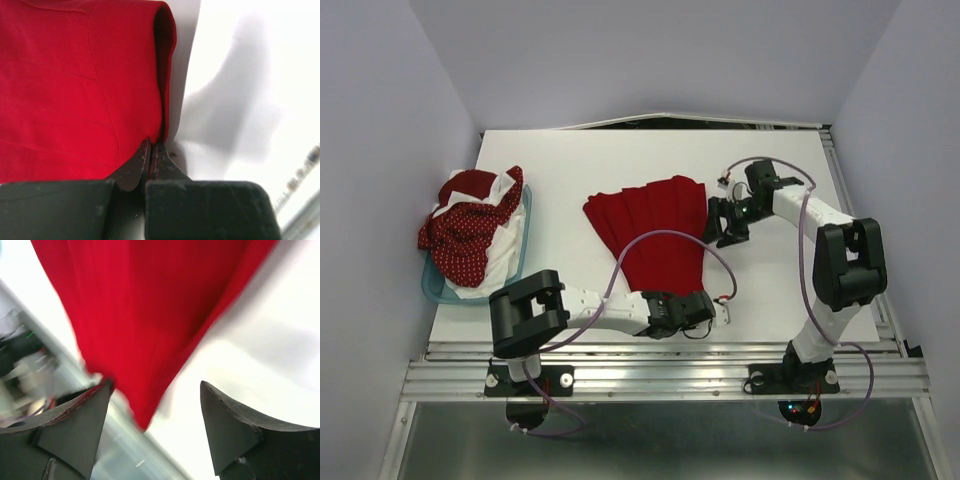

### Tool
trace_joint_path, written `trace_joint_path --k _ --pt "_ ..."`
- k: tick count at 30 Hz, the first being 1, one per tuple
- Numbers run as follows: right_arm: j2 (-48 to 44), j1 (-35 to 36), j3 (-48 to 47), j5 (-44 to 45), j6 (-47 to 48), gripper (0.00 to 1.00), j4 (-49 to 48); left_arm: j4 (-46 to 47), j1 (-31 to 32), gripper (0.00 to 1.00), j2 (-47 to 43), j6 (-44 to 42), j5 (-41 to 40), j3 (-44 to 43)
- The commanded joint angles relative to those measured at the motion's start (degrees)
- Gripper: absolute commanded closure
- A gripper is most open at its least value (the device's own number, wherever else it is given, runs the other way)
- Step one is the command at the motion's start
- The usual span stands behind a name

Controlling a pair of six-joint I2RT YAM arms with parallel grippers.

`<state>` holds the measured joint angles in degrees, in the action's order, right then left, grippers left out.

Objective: Fold and stack the skirts
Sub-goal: Fold the skirt

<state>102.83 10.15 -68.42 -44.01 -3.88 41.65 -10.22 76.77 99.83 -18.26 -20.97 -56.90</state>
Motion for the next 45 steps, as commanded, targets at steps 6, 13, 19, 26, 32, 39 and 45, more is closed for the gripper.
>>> trace_joint_path --k 6,13,19,26,32,39,45 --pt "3.67 -0.31 -24.45 9.4 10.74 0.21 -2.7 -13.76 0.66 1.0 -5.44 1.74 17.8 -6.54" --pt "17.47 2.84 -38.6 6.21 15.91 0.19 -2.89 -21.14 0.66 1.0 -5.87 2.26 28.42 -12.52" --pt "24.43 5.66 -42.23 6.4 18.82 0.16 -5.52 -23.87 0.66 1.0 -7.37 1.48 31.69 -13.93" --pt "26.9 10.23 -38.29 2.97 24.87 0.19 -5.79 -26.69 -0.74 1.0 -8.6 1.56 35.47 -18.24" --pt "23.3 13.23 -26.42 2.61 27.61 0.53 -6.75 -30.47 -7.84 1.0 -7.03 -1.77 36.96 -26.75" --pt "20.23 14.89 -20.09 -1.43 27.87 0.81 -7.55 -36.71 -16.38 1.0 -1.66 -7.92 37.23 -40.03" --pt "17.85 15.42 -17.1 -2.66 27.08 0.83 -8.51 -37.15 -21.66 1.0 2.12 -12.06 36.35 -43.73"
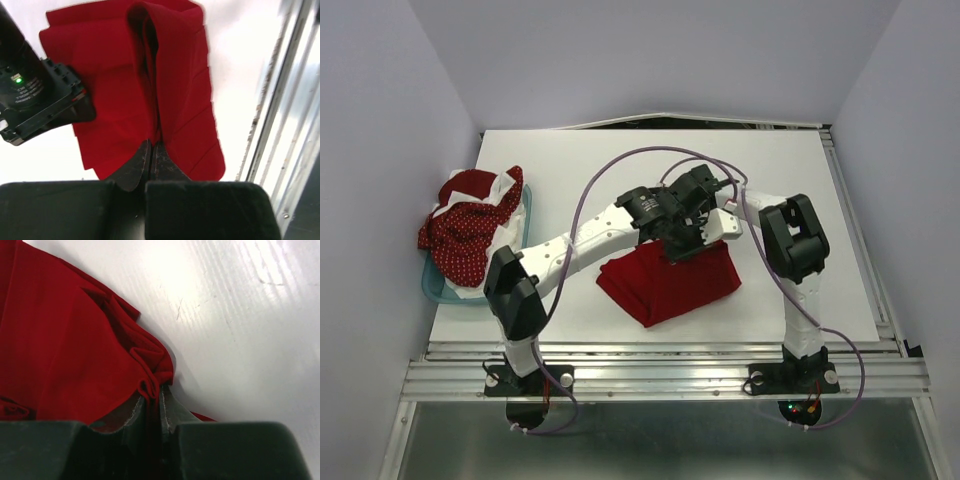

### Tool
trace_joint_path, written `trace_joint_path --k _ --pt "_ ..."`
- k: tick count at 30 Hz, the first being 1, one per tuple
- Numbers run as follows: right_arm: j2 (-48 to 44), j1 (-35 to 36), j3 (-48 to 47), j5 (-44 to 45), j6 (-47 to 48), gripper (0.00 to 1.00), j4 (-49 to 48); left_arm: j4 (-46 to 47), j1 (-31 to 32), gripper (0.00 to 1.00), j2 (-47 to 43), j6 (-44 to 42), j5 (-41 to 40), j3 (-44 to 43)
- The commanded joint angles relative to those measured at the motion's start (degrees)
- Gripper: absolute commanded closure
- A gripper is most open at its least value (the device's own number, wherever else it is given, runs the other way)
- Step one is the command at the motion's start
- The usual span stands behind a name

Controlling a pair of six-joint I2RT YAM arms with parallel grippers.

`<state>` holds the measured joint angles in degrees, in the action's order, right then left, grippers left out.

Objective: Fold and stack the skirts
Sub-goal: Fold the skirt

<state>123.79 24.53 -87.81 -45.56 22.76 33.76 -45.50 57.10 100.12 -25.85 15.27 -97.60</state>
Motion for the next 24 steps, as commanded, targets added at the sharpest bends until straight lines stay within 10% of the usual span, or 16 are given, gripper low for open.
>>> trace_joint_path --k 1,24 --pt "-3.29 1.04 2.64 -1.2 0.53 0.83 -0.71 -1.7 -2.52 1.0 2.1 -4.74 0.03 -2.86" --pt "-3.38 1.04 3.35 -4.45 0.7 0.89 -0.1 28.78 -10.17 1.0 -1.41 -5.97 -10.25 22.63"
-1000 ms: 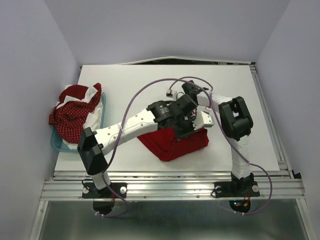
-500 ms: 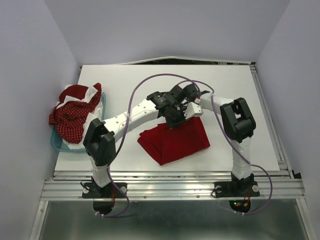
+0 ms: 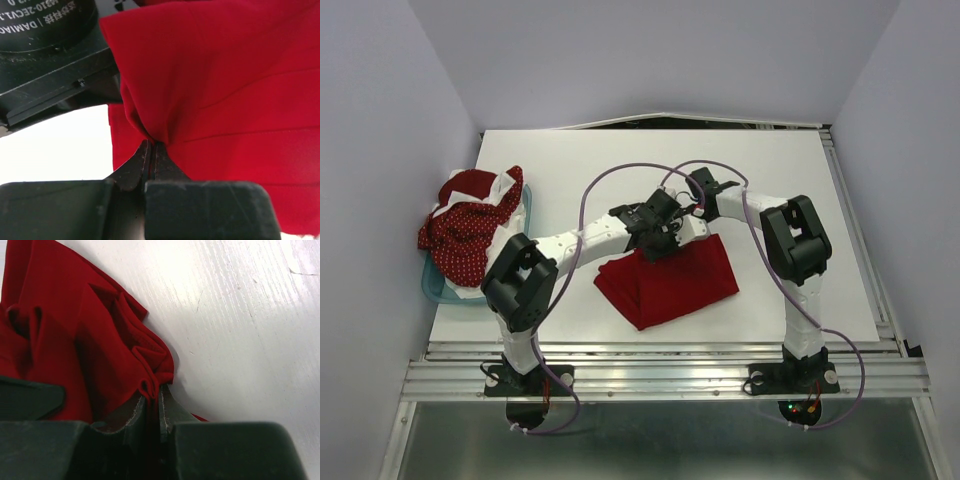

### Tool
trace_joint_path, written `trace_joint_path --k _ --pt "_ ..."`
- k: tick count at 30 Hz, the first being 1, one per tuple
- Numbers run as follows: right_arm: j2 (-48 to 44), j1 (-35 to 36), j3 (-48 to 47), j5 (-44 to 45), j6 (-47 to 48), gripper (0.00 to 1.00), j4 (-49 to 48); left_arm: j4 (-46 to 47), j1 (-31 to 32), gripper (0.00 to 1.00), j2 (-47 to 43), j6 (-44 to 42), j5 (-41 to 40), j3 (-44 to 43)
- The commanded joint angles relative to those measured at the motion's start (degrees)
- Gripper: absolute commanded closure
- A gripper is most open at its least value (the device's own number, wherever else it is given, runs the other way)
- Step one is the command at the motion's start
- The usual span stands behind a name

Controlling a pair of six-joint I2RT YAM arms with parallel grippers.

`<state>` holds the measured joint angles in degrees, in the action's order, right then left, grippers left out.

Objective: Fold and stack the skirts
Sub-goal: Fold the skirt

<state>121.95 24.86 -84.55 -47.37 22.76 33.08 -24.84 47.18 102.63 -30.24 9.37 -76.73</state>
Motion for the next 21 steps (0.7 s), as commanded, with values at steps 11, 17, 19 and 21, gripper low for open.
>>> trace_joint_path --k 11,17,19,21 --pt "-1.01 0.71 0.27 -3.34 0.79 0.9 0.67 15.52 -0.33 1.0 -1.2 -3.6 -8.75 6.5" --pt "-0.57 0.71 -0.44 -2.11 0.97 0.89 1.29 18.33 -0.33 1.0 0.81 -3.51 -11.73 9.4" --pt "-0.66 0.71 -0.44 -1.41 0.97 0.89 1.37 19.99 -0.42 1.0 1.34 -3.77 -12.18 10.54" --pt "-0.75 0.71 -0.52 0.26 0.62 0.88 1.37 20.62 -0.33 1.0 2.4 -3.77 -12.09 11.86"
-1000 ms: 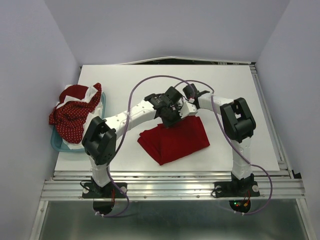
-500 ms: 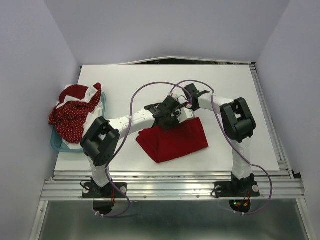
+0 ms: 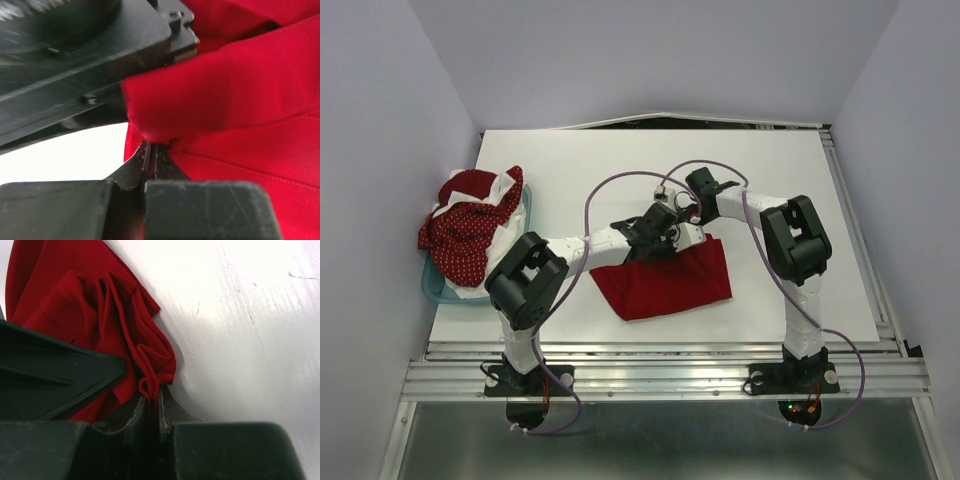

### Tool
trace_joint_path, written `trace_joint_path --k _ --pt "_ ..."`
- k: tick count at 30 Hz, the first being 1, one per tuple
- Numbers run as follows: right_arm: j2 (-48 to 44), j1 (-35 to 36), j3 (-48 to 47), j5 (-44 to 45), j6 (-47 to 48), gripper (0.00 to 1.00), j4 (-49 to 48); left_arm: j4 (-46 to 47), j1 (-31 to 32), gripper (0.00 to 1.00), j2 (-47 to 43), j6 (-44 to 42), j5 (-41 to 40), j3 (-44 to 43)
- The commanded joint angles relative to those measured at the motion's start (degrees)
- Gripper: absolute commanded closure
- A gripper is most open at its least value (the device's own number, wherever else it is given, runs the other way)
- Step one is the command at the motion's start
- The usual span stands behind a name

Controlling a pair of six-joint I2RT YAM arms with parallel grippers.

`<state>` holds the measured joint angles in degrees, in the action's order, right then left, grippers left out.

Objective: Fold and stack the skirts
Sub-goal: Fold the skirt

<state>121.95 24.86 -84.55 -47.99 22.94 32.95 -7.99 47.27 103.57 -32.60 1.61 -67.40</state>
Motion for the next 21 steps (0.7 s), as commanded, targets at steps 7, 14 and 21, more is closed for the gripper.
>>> trace_joint_path --k 7,14,21 --pt "-1.19 -1.21 -2.63 5.0 -3.51 0.78 1.85 2.54 -0.42 1.0 4.18 -0.89 -0.39 2.88" --pt "-0.05 -7.8 -10.36 12.38 -8.34 0.66 1.68 1.05 -0.33 1.0 5.76 -1.32 1.03 2.62" --pt "-0.74 -14.92 -17.92 17.31 -13.96 0.6 1.85 -2.38 -0.51 0.91 8.31 -0.19 1.03 -0.54"
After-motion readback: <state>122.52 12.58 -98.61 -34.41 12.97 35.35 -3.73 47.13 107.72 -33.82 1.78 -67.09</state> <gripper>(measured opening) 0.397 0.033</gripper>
